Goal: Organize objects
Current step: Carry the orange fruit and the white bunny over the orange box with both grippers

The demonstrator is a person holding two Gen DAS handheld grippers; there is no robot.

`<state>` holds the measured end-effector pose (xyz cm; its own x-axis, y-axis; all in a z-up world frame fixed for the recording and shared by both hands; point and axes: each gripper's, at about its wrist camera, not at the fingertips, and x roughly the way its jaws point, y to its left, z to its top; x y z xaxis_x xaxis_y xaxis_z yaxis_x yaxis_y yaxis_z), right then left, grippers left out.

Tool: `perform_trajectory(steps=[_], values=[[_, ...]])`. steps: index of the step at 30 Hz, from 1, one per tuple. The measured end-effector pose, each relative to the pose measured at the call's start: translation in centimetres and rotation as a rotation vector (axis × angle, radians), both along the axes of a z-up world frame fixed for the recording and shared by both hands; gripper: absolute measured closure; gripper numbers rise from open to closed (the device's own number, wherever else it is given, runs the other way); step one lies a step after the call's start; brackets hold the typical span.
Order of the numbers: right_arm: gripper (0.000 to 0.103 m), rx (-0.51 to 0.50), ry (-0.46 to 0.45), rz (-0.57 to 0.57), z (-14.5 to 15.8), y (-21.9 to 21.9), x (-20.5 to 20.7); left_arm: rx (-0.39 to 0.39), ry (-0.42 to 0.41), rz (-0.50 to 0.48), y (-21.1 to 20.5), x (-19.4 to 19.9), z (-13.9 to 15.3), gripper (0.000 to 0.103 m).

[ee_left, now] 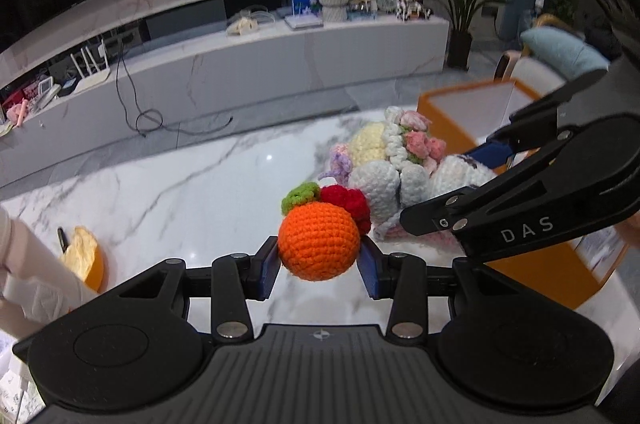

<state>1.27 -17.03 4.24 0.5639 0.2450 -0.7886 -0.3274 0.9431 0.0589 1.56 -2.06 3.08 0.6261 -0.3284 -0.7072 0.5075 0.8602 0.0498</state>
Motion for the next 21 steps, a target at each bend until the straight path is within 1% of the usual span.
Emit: perform_trajectory(steps=[7, 12, 17, 21], values=[[0.049, 0.063, -0.071, -0.093, 2.3, -3.6, -1.2, -0.093, -0.046, -0.043, -2.4, -0.2, 2.3, 0.055], [0.049, 0.085, -0.108, -0.155, 3.3, -5.7, -2.1, -0.155, -0.043, -0.065, -3.6, -0.1, 2.6, 0.055], [0.049, 0.105, -0.134, -0.206, 3.9, -7.5, -2.8, -0.196, -0.061, -0.091, -4.7, -0.1, 2.6, 0.055], [0.049, 0.113, -0.146, -0.24, 4.1, -8.8, -3.4, -0.221, -0.059, -0.113, -5.8, 0.0, 2.5, 0.055]])
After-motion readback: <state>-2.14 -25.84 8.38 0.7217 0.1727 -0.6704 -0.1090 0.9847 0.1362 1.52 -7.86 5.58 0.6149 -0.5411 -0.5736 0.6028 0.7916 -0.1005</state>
